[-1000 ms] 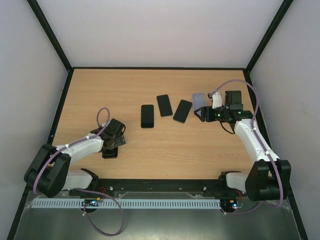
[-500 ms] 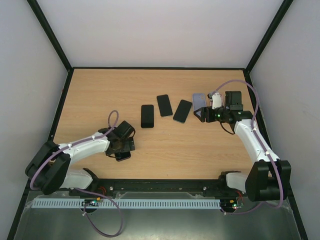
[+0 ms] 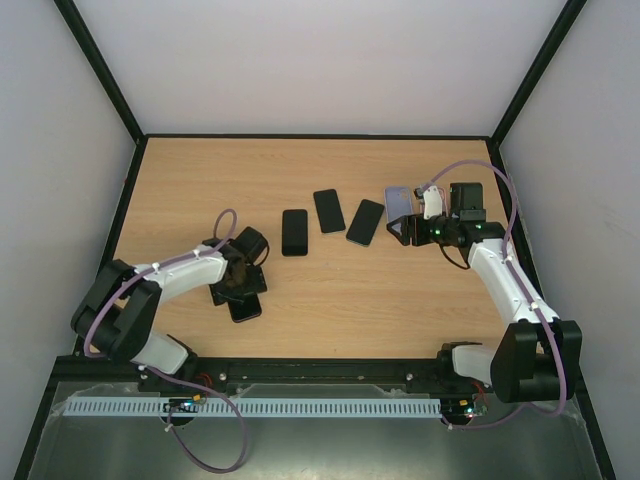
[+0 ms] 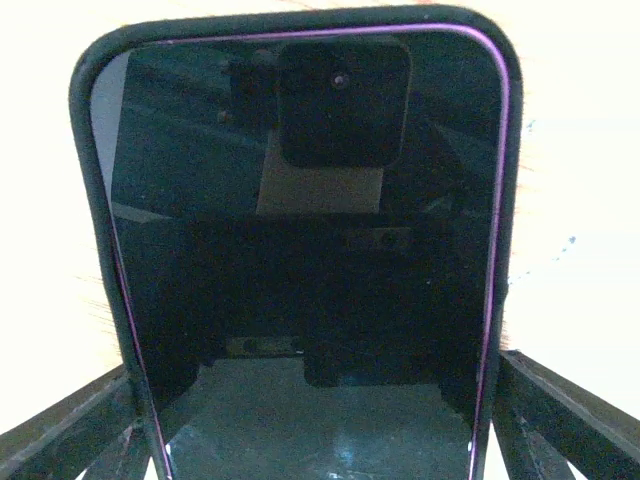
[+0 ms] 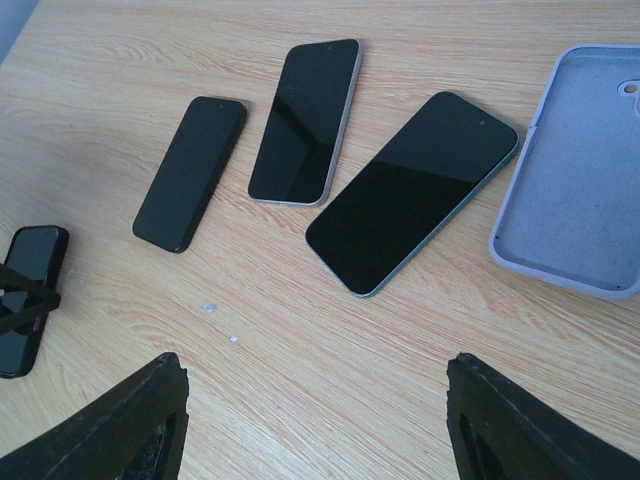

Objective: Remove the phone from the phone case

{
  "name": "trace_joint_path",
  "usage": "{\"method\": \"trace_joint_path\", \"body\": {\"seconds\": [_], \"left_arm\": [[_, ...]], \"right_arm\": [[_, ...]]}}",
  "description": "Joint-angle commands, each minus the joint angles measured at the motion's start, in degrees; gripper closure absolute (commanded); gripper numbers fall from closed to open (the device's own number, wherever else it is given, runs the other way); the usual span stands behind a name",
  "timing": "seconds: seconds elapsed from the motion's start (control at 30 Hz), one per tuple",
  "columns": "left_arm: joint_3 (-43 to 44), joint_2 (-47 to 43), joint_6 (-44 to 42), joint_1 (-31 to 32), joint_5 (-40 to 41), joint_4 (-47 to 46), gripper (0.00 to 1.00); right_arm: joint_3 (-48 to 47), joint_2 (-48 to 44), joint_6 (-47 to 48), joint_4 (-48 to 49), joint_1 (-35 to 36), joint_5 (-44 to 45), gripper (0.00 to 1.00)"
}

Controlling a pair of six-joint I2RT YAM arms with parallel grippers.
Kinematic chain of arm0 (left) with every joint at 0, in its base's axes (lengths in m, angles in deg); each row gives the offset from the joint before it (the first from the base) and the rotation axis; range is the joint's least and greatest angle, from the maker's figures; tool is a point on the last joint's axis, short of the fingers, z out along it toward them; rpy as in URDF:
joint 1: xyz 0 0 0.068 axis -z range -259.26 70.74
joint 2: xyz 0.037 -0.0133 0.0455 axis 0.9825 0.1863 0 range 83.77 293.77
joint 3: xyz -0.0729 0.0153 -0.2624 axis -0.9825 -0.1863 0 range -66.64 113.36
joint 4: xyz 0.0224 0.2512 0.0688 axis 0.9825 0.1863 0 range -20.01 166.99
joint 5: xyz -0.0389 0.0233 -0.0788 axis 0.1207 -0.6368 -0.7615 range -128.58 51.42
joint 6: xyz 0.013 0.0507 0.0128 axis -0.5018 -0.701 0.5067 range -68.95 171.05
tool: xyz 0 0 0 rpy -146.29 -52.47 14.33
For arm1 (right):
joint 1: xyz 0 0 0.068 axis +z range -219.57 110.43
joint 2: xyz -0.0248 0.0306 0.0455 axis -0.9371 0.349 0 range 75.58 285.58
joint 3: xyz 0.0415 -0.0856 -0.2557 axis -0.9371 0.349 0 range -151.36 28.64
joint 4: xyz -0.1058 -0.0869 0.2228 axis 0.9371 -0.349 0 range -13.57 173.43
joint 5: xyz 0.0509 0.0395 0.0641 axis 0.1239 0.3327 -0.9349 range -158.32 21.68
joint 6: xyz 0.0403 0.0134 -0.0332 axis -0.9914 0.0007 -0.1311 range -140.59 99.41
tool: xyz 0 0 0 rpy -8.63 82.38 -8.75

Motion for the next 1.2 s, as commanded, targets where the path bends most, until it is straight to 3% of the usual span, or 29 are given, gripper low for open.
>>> {"method": "trace_joint_path", "body": {"seconds": [0.0,0.23,0.33,0.47,0.6,0.73,0.9,1.17], "left_arm": [[-0.33,1.75,0.83,-1.37,-4.1,0.94,0.16],[2.72,-0.52,-0.58,-1.2,-5.77,1.69,0.48],[5.85,-5.22,0.62,0.64,-4.47,2.59,0.55],[9.47,-11.01,4.43,5.3,-2.71,-1.71,0.57],[10.32,-13.9,8.15,10.44,0.83,-13.1,0.59],[13.48,-12.56,8.21,14.58,4.59,-21.89,0.59],[16.75,-10.1,6.87,17.58,7.55,-26.36,0.59],[19.93,-5.33,6.52,19.99,6.9,-30.63,0.58]], "right_arm": [[0.83,-0.65,0.7,0.92,-0.1,-0.1,0.31],[0.98,-0.56,0.26,1.49,-0.1,1.53,0.31],[1.04,-1.23,1.34,1.18,-0.1,-0.18,0.31],[-0.36,-2.36,3.05,-0.7,-0.1,-4.41,0.32],[-3.87,-0.98,3.56,-4.56,1.29,-11.0,0.36],[-9.76,3.05,5.7,-11.91,8.9,-10.61,0.38],[-9.89,3.84,5.02,-13.1,18.14,-10.5,0.37],[-8.66,1.5,-0.21,-7.41,21.9,-9.05,0.41]]}}
